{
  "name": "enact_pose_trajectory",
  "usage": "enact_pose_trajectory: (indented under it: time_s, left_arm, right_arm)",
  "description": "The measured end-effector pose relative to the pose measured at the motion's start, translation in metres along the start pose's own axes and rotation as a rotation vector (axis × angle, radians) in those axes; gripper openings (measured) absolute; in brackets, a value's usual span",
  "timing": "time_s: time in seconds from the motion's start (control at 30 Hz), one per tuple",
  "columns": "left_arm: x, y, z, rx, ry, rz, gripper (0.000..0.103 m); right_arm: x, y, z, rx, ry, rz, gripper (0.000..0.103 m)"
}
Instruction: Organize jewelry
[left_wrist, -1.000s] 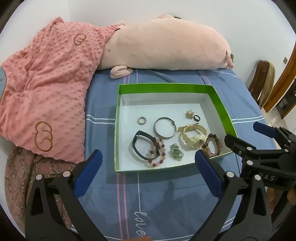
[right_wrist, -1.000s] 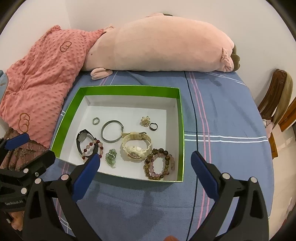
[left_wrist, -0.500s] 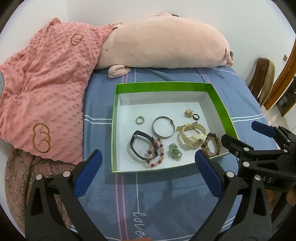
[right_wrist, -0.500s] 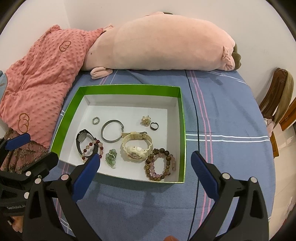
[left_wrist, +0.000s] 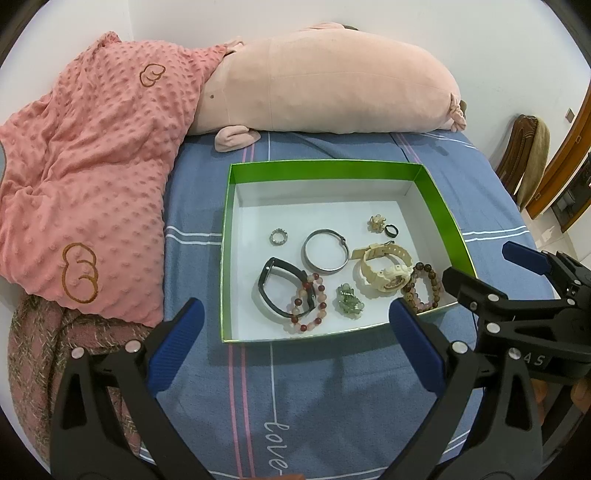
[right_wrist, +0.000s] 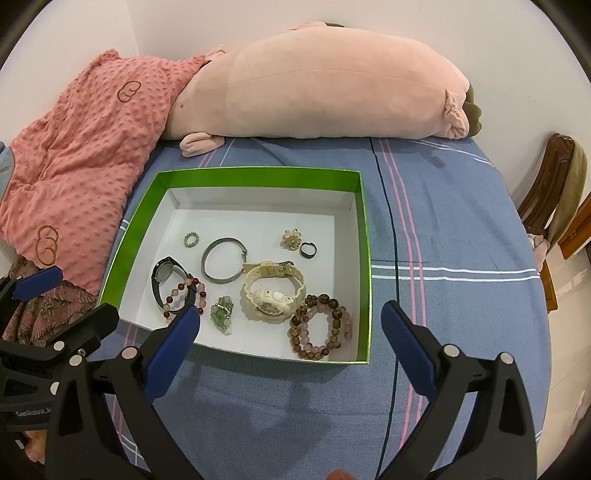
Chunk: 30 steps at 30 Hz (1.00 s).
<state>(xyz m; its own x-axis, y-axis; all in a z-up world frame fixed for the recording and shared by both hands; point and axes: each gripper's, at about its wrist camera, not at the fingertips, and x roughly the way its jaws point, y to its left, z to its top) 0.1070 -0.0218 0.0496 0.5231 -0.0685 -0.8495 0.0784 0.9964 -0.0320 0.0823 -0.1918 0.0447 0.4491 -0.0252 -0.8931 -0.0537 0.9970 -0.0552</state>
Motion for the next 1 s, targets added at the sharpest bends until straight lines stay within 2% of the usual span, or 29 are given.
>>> enact_pose_trajectory:
  time_s: [0.87, 1.0]
  left_arm:
    - [0.0051, -0.0020, -0.0013, -0.008, 0.023, -0.013, 0.101]
    - [0.0058, -0.0004, -0.0033, -0.009, 0.021, 0.012, 0.101]
  right_arm:
    - [0.0031, -0.0008, -0.0032, 0.010, 0.004, -0.008, 0.099]
    - [-0.0002, -0.0032, -0.0038, 0.018, -0.017, -0.007, 0.099]
